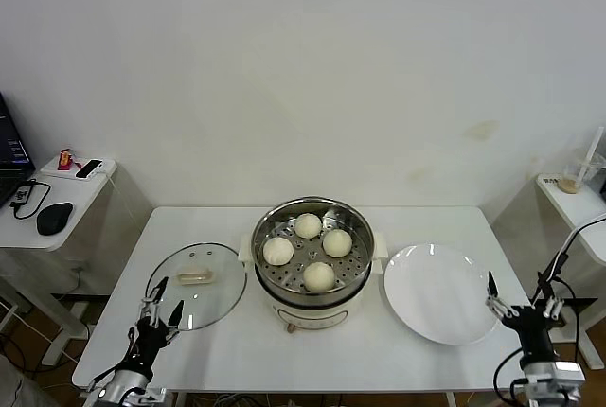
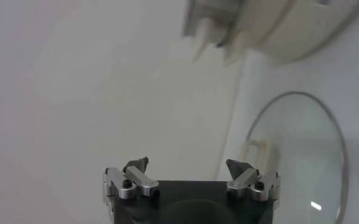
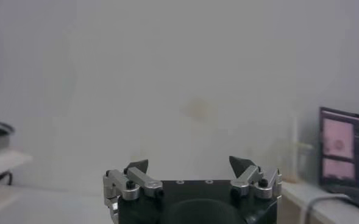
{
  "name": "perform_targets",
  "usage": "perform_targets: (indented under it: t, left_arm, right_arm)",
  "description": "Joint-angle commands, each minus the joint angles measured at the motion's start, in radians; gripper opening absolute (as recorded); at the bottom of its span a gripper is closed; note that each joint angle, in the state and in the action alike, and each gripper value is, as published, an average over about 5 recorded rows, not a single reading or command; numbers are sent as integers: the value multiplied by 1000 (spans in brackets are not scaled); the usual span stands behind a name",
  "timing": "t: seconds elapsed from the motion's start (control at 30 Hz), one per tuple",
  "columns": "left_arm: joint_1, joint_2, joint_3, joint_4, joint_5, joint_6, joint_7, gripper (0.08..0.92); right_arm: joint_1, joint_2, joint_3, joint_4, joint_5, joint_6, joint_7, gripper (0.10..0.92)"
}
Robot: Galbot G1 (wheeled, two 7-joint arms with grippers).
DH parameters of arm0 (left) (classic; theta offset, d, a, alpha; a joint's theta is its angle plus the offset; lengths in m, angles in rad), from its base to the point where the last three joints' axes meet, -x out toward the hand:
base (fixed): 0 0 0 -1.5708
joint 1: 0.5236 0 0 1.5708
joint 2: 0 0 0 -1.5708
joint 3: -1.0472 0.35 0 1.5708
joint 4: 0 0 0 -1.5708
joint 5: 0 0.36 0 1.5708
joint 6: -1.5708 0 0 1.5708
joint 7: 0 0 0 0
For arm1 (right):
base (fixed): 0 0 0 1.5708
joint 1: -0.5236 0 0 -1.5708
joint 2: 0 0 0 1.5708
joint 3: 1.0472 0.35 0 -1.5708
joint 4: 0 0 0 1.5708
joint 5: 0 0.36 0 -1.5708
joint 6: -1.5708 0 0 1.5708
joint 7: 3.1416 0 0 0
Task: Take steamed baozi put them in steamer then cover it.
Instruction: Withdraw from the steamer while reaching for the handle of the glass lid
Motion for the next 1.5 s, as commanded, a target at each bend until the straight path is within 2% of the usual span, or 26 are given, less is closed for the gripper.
perform_targets:
  t: [0.03, 0.43, 1.17, 1.5]
  left_arm:
    - [-182, 49, 80, 165, 184, 8, 23, 823]
    - [-323, 47, 131, 308, 173, 30, 19, 823]
    - [-484, 26, 190, 505, 167, 40, 1, 823]
    - [-519, 19, 202, 535, 163, 46, 0, 823]
  right_arm:
    - [-89, 61, 34, 42, -26, 14, 17, 823]
    - [-134, 107, 9, 58, -93, 40, 18, 823]
    - [-154, 128, 9, 37, -122, 46, 15, 823]
    - [-140, 128, 7, 9, -129, 47, 12, 823]
